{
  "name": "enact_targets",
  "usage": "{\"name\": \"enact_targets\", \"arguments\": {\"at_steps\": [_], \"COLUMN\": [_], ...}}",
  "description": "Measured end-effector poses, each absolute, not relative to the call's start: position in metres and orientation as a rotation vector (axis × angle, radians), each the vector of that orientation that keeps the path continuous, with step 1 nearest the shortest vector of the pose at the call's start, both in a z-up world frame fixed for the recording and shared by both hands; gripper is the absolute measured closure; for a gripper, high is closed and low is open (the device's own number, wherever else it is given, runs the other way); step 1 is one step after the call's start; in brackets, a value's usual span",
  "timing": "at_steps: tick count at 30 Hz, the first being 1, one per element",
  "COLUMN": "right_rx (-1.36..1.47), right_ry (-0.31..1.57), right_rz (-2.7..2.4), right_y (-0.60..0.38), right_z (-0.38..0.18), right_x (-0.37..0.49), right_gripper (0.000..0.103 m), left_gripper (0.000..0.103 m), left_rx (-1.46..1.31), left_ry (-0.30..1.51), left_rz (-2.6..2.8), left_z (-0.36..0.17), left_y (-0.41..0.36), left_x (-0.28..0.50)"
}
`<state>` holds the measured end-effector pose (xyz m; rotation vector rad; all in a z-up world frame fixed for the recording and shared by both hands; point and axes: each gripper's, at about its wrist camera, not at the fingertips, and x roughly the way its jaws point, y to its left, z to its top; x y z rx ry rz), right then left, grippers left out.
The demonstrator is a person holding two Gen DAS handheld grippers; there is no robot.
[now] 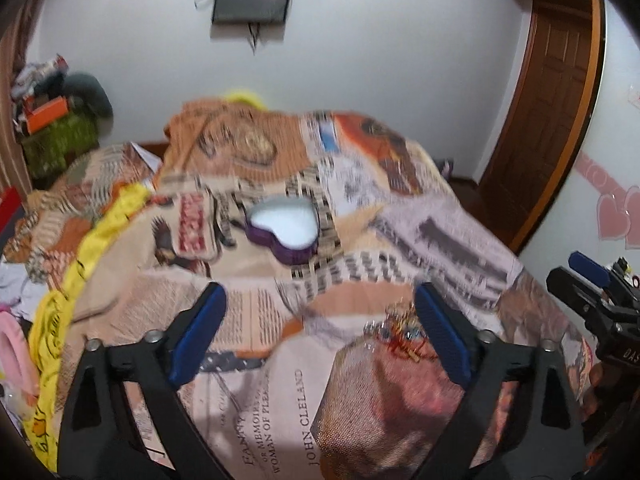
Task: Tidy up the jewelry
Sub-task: 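Move both tools down toward the jewelry pile, then grasp a small silver earring with the left tool while the right grasps the red-string bracelet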
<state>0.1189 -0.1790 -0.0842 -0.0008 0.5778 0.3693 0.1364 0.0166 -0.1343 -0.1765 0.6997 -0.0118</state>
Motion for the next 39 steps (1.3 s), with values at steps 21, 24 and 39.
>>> {"name": "enact_targets", "arguments": {"at_steps": [21, 24, 39], "right_rx": [-0.111, -0.121, -0.203], "right_ry": [0.858, 0.874, 0.908], "right_rz": [0.587, 0.598, 0.594], "right_y": [-0.150, -0.148, -0.136], "right_z": [-0.140, -0.143, -0.154], "right_x": [0.158, 0.160, 0.165], "right_gripper": [0.068, 0.072, 0.082], "left_gripper": [0.076, 0.076, 0.092], "left_rx": [-0.179, -0.166, -0.209], "left_ry": [0.910, 0.902, 0.916], "left_rz": [-0.220, -0.245, -0.270], "left_z": [-0.185, -0.184, -0.198], "left_y": [0.004, 0.000, -0.006], "left_x": [0.176, 0.177, 0.190]}}
